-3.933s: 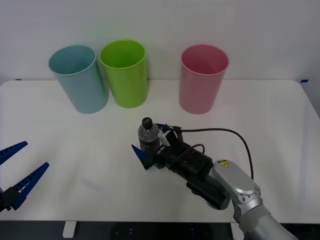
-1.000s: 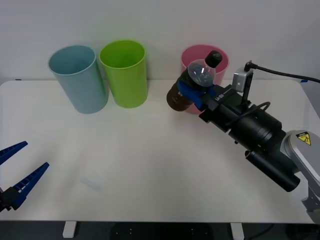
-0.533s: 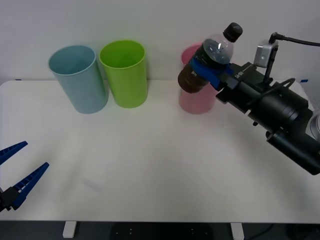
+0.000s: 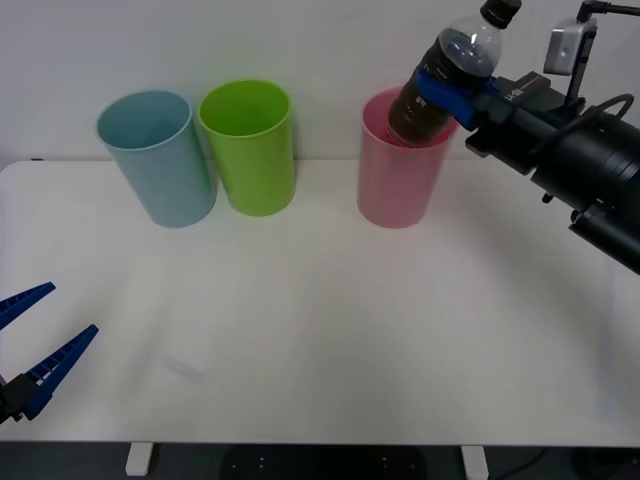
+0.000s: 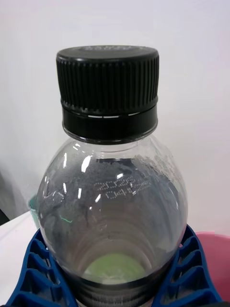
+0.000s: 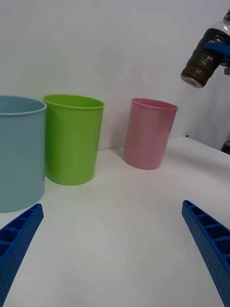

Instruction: Grasp the object on the table and drop it into the matching bin: aluminum can to the light blue bin, PET bottle to the pink bin.

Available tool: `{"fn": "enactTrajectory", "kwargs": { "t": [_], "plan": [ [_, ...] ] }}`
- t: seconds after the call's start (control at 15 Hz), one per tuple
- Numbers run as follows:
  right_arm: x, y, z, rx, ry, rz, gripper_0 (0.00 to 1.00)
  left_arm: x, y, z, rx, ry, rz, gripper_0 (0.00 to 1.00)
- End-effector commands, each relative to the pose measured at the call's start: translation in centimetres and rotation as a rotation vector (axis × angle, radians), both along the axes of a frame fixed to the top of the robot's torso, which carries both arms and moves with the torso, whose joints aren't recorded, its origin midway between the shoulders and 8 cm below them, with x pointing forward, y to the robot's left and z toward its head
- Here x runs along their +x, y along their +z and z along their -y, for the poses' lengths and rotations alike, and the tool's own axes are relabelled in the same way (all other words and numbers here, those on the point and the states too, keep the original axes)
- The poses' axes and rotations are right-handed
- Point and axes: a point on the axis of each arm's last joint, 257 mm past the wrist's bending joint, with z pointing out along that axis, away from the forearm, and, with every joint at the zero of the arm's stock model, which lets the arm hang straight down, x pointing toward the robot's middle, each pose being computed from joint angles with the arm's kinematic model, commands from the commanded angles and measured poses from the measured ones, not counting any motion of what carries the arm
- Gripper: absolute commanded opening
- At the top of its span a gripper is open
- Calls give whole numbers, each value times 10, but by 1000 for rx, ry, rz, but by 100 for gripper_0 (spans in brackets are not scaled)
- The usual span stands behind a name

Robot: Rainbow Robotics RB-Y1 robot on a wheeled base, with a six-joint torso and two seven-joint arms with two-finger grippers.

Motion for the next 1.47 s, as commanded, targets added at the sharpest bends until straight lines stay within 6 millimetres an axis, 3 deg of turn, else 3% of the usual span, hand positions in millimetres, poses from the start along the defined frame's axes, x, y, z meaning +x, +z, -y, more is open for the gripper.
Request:
{"fn": "enactTrajectory", "kwargs": {
  "t": [0.07, 0.47, 1.0, 1.2, 1.47],
  "plan": [
    [20, 2, 5, -9, -22, -9, 0, 0, 0, 0, 0, 0, 0, 100],
    [73, -7, 9, -53, -78, -44, 0, 0, 0, 0, 0, 0, 0, 100],
    [126, -18, 12, -79, -166, -72, 0, 0, 0, 0, 0, 0, 0, 100],
    [139, -22, 12, -91, -193, -80, 0, 0, 0, 0, 0, 0, 0, 100],
    [139, -22, 11, -93, -193, -77, 0, 0, 0, 0, 0, 0, 0, 100]
  ]
}}
